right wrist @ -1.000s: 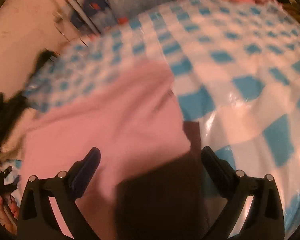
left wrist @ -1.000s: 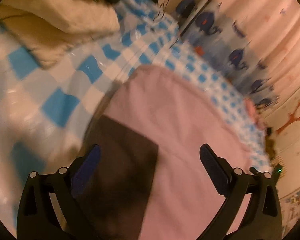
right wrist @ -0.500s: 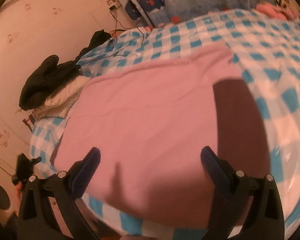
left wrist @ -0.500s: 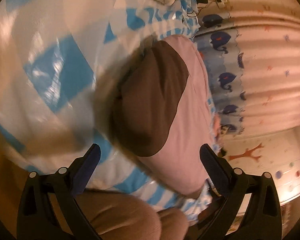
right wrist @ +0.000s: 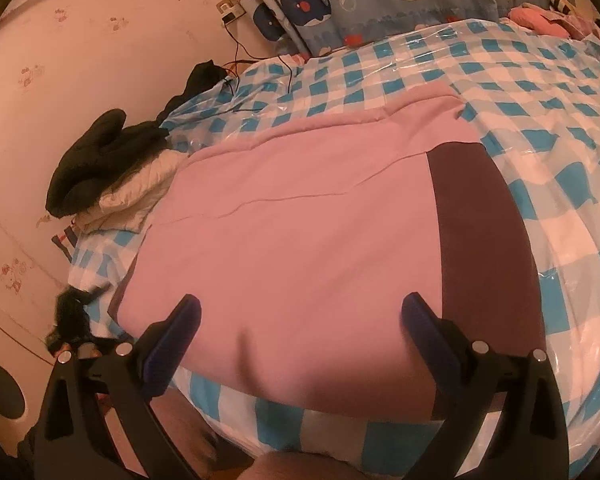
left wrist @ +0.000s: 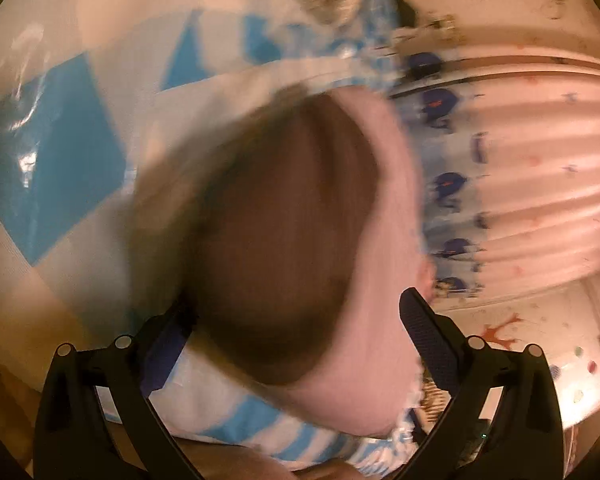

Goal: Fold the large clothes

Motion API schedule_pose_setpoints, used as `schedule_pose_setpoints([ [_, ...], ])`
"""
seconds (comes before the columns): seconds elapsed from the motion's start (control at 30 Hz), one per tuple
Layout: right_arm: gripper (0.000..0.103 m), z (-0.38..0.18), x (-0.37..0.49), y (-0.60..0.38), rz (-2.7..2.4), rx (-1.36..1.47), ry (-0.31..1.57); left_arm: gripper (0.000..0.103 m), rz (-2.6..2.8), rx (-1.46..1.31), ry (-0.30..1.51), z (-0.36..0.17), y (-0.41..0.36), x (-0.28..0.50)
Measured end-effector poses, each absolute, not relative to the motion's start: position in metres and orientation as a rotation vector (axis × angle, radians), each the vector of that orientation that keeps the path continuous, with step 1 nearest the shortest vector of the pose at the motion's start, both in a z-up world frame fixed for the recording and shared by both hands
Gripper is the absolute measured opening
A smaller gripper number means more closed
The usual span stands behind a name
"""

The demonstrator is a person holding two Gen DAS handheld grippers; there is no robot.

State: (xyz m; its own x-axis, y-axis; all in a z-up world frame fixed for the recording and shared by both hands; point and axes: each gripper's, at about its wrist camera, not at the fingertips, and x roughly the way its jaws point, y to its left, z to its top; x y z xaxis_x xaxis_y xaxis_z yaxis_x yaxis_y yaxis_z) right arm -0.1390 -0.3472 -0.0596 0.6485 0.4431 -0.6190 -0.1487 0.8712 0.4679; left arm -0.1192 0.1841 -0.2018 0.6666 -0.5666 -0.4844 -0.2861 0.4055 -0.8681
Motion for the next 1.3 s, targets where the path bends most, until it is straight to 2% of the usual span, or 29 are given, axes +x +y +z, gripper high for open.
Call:
schedule_pose_setpoints([
  [0.1,0.097,-0.061,-0.136,-0.339,0.341,0.376,0.813,0.095,-0.211,-1.246,0.831,-0.201,0.19,-0.119],
  [0.17,0.097,-0.06,-0.134,-0.332,0.34,0.34,0.81,0.096,-0.236,-1.188,0.787,-0.185,0.184,-0.119],
  [0.23,0.097,-0.058,-0.133,-0.321,0.349,0.303,0.802,0.096,-0.22,-1.08,0.822,-0.185,0.176,-0.107],
  [0.3,0.097,-0.059,-0.127,-0.31,0.359,0.283,0.818,0.095,-0.2,-1.128,0.849,-0.195,0.178,-0.101],
  [0.37,0.097,-0.064,-0.12,-0.302,0.35,0.249,0.855,0.095,-0.232,-1.186,0.758,-0.178,0.179,-0.112],
  [0.43,0.097,-0.076,-0.112,-0.294,0.326,0.196,0.901,0.095,-0.258,-1.12,0.711,-0.162,0.173,-0.115],
  [0.5,0.097,-0.088,-0.108,-0.289,0.327,0.17,0.92,0.095,-0.226,-1.021,0.81,-0.17,0.166,-0.098],
  [0.57,0.097,-0.091,-0.109,-0.288,0.323,0.159,0.926,0.095,-0.222,-1.117,0.884,-0.192,0.173,-0.089],
  [0.67,0.097,-0.075,-0.117,-0.289,0.308,0.186,0.887,0.095,-0.247,-1.131,0.795,-0.177,0.174,-0.098],
  [0.73,0.097,-0.056,-0.116,-0.286,0.302,0.192,0.81,0.095,-0.233,-1.059,0.822,-0.177,0.167,-0.089],
  [0.9,0.097,-0.036,-0.077,-0.26,0.279,0.09,0.768,0.095,-0.224,-1.138,0.799,-0.186,0.169,-0.088],
  [1.0,0.097,-0.045,-0.047,-0.251,0.266,0.082,0.79,0.095,-0.221,-1.104,0.82,-0.191,0.165,-0.078],
  [1.07,0.097,-0.077,-0.024,-0.242,0.228,0.038,0.88,0.095,-0.222,-1.103,0.812,-0.19,0.164,-0.077],
  [1.1,0.098,-0.097,-0.016,-0.239,0.232,0.02,0.928,0.094,-0.227,-1.104,0.799,-0.187,0.162,-0.074],
  [1.17,0.097,-0.1,-0.016,-0.236,0.22,0.0,0.938,0.083,-0.233,-1.087,0.765,-0.176,0.161,-0.08],
  [1.3,0.097,-0.057,-0.016,-0.24,0.225,0.039,0.822,0.082,-0.23,-0.989,0.755,-0.166,0.155,-0.082],
])
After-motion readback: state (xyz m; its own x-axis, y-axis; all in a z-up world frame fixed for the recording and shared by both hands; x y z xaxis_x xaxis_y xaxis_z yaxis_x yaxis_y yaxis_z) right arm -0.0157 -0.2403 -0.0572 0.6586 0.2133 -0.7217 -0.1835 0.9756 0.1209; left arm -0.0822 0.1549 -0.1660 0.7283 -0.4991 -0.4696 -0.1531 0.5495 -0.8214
